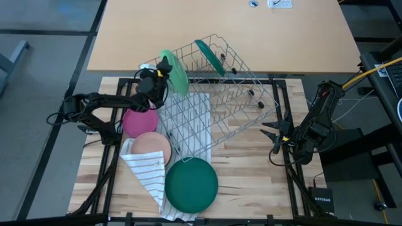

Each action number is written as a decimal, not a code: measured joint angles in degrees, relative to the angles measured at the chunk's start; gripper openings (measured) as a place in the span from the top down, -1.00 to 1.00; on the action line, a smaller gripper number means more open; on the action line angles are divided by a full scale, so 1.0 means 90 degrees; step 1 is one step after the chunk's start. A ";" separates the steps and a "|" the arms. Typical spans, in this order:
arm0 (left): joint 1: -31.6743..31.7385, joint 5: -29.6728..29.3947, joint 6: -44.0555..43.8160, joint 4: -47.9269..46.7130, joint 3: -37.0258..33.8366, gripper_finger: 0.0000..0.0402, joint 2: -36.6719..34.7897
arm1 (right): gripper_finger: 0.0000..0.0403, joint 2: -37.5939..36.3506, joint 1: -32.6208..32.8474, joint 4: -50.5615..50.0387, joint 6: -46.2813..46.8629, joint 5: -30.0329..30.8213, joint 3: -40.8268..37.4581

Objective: Sort dishes
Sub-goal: Put the light green plate in the dish rack

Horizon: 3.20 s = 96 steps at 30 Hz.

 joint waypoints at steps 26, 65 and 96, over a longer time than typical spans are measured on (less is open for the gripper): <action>0.0559 0.0991 0.0273 -0.0096 -0.0007 0.43 0.0007 | 0.28 0.0001 0.0000 0.0143 0.0000 -0.0074 -0.0005; 0.0389 0.1776 0.4944 -0.1129 -0.0007 0.43 0.0005 | 0.28 0.0000 0.0000 0.0259 0.0000 -0.0668 -0.0005; 0.0257 0.1760 0.5866 -0.2054 -0.0002 -0.07 0.0002 | 0.28 0.0000 0.0000 0.0292 0.0000 -0.0734 -0.0005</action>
